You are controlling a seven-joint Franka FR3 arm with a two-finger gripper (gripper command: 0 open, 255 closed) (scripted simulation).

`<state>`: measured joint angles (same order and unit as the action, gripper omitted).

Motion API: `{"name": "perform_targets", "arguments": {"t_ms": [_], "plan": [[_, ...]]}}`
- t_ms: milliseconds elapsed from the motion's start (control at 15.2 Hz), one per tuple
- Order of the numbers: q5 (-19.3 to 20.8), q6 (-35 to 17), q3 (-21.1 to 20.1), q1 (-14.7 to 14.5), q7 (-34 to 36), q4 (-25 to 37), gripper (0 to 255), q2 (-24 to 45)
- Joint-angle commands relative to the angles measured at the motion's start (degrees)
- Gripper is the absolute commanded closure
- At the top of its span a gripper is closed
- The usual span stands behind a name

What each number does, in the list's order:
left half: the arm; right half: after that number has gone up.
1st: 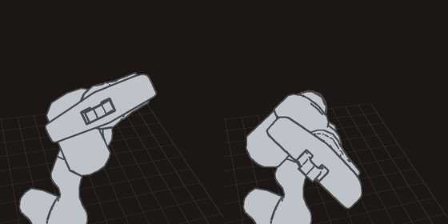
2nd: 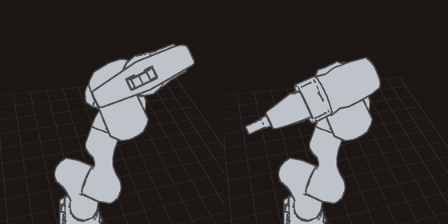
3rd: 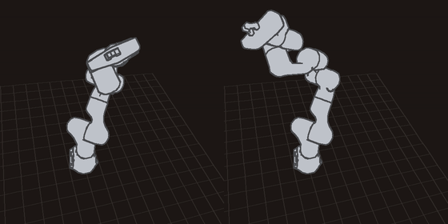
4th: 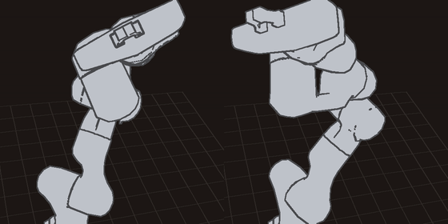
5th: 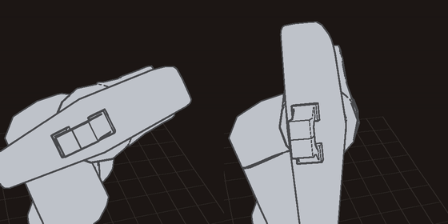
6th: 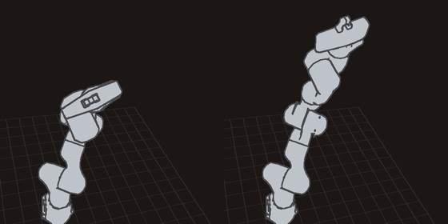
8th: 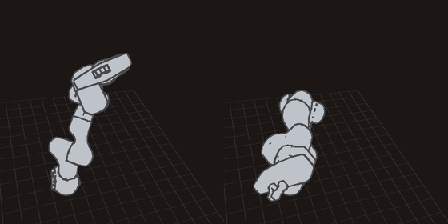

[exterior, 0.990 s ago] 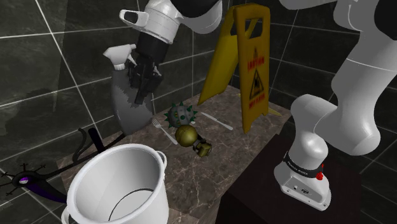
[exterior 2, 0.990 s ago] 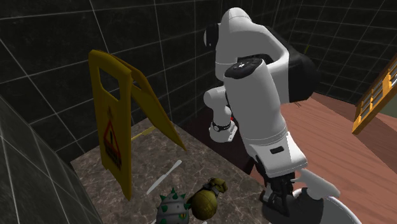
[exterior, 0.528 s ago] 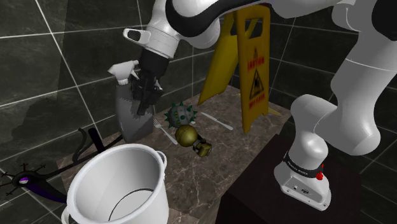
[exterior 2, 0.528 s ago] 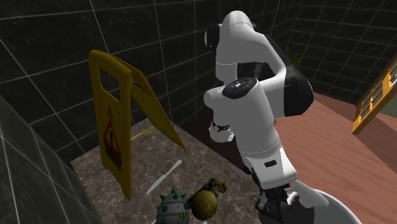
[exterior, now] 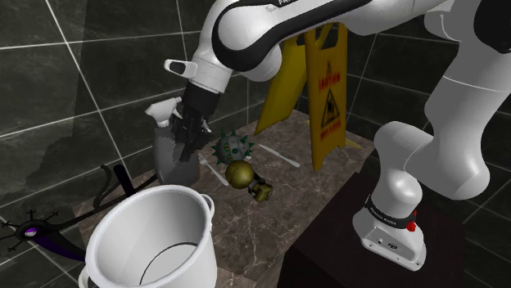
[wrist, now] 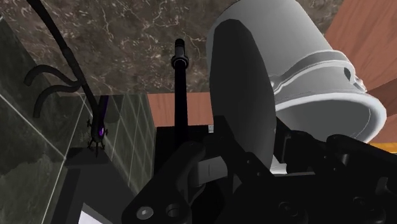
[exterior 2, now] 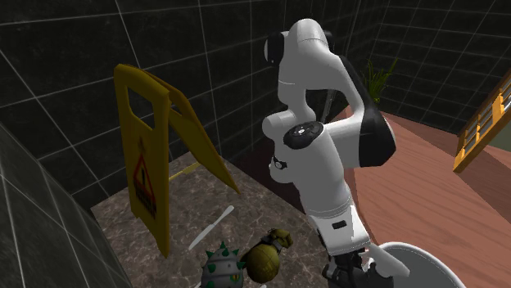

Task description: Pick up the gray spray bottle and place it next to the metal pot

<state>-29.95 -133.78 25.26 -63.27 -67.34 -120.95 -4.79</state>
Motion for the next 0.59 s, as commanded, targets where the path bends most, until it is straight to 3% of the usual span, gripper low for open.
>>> {"name": "perform_targets", "arguments": {"t_ms": [0, 528], "plan": [[-1.0, -1.1, 0.0, -0.2, -1.1, -1.0, 255, 0.6], [-5.8, -5.5, 0.2, -0.6, -6.1, -3.9, 255, 3.4]]}}
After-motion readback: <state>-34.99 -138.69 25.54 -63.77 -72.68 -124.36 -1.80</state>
